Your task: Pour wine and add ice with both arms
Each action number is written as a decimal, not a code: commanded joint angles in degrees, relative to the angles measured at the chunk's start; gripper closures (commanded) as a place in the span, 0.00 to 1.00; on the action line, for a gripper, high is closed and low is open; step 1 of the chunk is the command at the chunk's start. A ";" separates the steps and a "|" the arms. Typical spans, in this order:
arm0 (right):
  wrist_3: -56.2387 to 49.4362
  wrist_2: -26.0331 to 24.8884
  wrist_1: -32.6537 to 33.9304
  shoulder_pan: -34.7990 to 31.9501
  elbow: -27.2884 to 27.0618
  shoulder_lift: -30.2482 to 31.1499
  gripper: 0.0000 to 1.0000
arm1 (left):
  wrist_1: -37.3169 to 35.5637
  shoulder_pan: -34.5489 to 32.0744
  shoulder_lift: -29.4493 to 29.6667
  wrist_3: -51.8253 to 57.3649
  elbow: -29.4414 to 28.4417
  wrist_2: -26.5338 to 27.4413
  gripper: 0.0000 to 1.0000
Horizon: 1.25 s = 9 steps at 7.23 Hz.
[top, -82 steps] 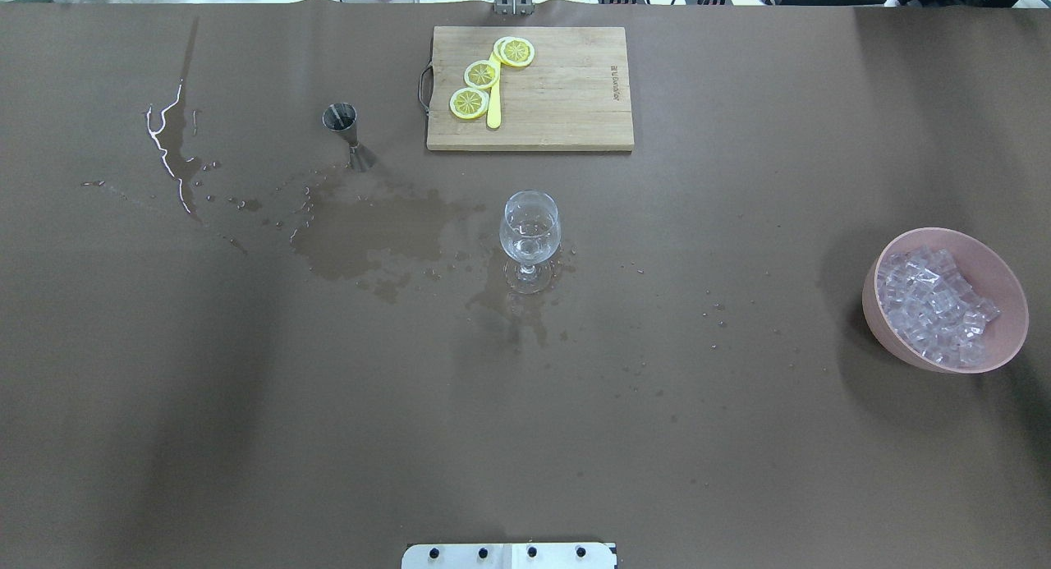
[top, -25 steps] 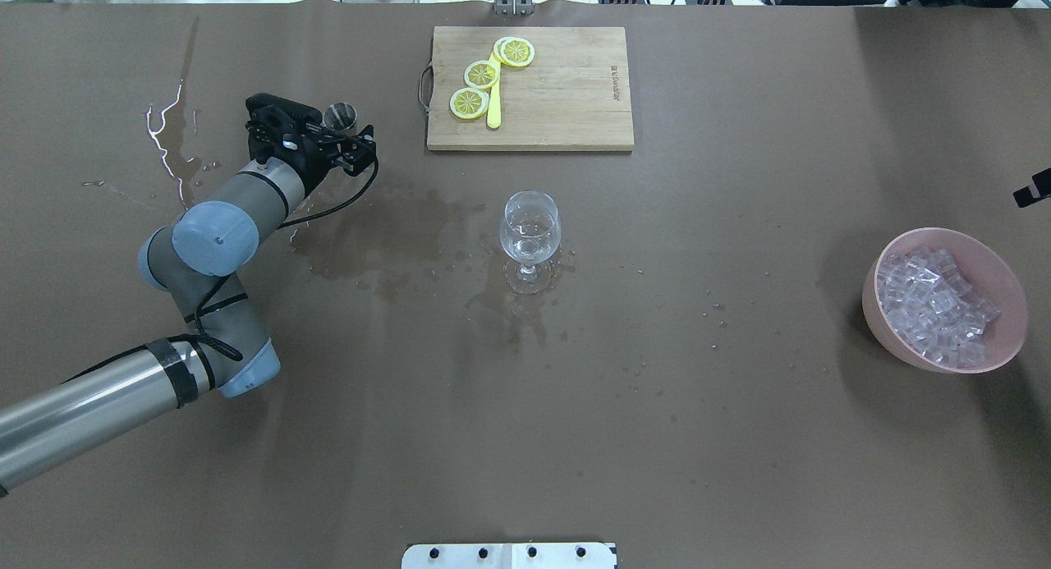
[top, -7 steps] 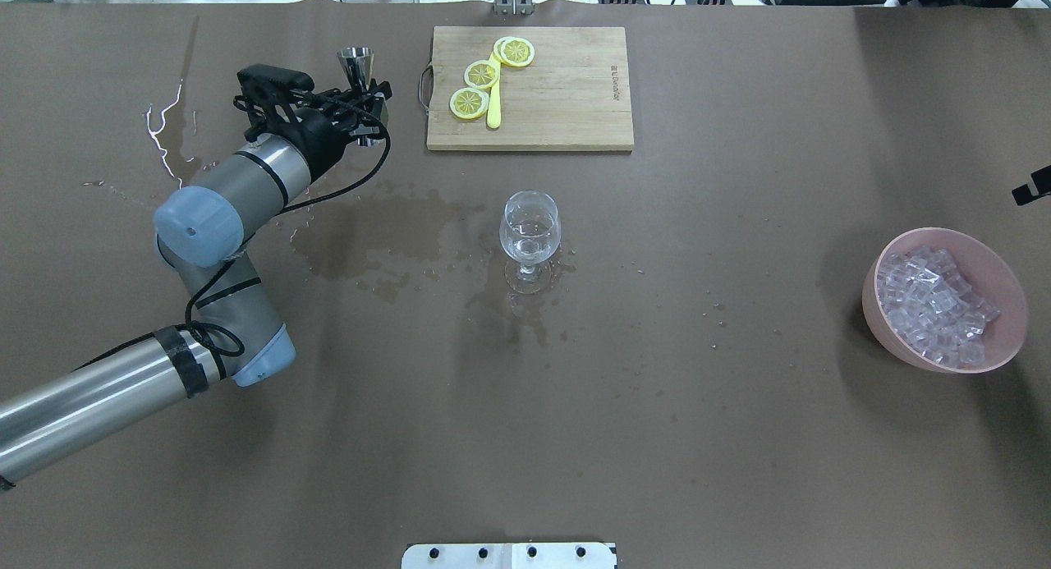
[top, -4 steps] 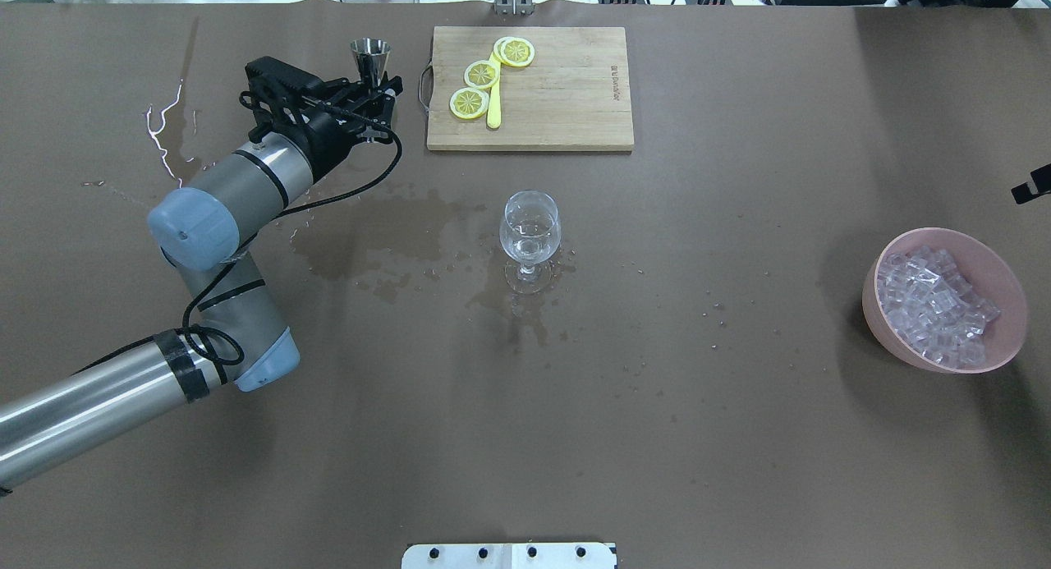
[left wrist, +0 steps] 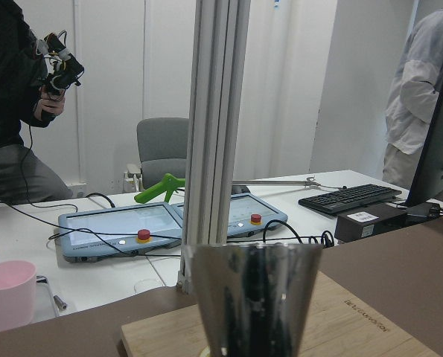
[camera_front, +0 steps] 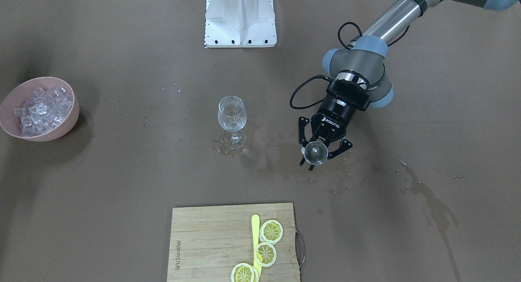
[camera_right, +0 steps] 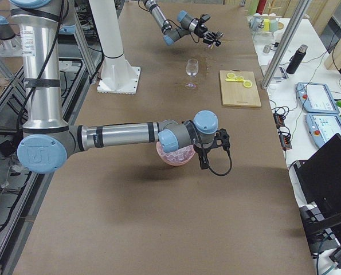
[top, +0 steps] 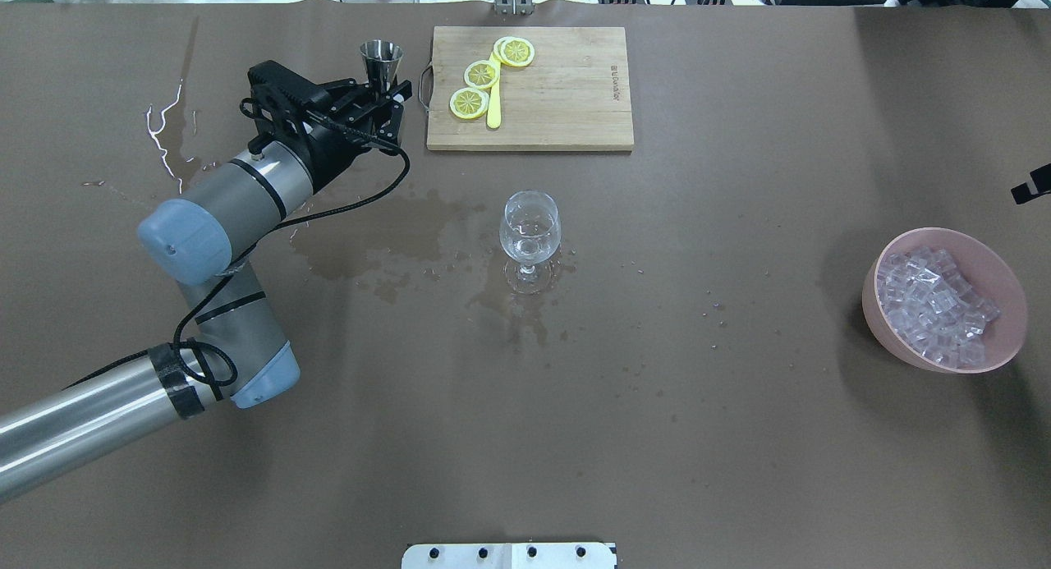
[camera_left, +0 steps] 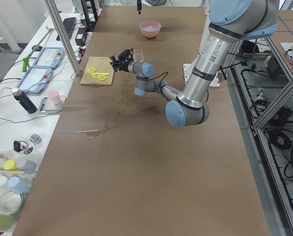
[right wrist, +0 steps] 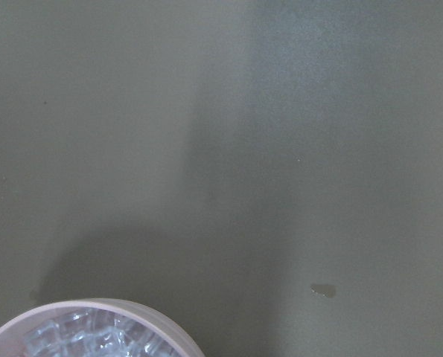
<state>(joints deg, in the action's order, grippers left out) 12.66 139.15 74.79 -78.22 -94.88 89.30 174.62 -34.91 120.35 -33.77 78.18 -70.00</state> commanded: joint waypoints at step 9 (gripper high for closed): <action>3.43 2.27 0.09 -0.09 1.10 0.35 0.00 | -9.01 9.06 0.76 28.93 7.17 11.46 1.00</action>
<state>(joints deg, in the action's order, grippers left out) 16.01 141.36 74.82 -78.30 -94.13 89.62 168.54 -26.12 120.04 -6.87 85.29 -58.77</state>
